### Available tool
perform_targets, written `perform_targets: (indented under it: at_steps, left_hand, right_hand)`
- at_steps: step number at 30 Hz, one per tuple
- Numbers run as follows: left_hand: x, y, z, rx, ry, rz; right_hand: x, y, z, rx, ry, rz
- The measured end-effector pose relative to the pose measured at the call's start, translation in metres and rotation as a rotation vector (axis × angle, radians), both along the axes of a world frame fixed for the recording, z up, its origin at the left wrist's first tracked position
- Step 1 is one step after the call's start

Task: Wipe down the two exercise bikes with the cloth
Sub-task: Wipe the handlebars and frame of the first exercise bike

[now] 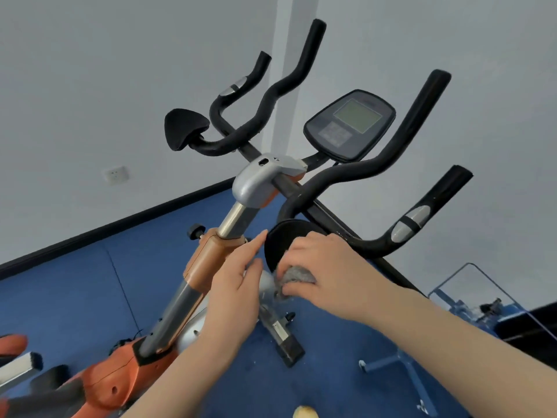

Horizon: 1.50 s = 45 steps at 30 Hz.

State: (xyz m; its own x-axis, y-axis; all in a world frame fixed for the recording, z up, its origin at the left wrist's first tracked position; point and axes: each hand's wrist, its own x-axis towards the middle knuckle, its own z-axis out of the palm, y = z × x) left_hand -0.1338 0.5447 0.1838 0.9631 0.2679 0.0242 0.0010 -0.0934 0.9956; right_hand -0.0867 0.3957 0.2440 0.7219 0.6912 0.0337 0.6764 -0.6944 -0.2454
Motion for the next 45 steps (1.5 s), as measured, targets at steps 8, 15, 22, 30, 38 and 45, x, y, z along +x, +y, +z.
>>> perform_targets:
  at_steps: [8, 15, 22, 30, 38, 45]
  left_hand:
    - [0.002, 0.002, -0.001, 0.008, 0.009, -0.033]
    - [0.009, -0.004, 0.000, 0.006, -0.024, -0.058]
    - [0.010, -0.032, 0.010, 0.078, -0.002, -0.139]
    - [0.011, -0.042, 0.010, 0.236, -0.037, -0.050]
    - [0.030, -0.071, 0.011, 0.657, -0.155, 0.038]
    - [0.037, -0.073, 0.004, 0.750, -0.148, 0.065]
  right_hand:
    - [0.020, -0.035, 0.063, 0.118, -0.002, -0.217]
    - [-0.011, -0.014, 0.000, 0.099, -0.072, -0.205]
    - [0.018, -0.013, 0.012, 0.328, -0.090, -0.368]
    - [-0.011, -0.049, 0.009, 0.478, 0.270, -0.420]
    - [0.023, -0.101, 0.025, 0.545, -0.068, -0.602]
    - [0.020, -0.100, -0.016, 0.169, -0.292, -0.406]
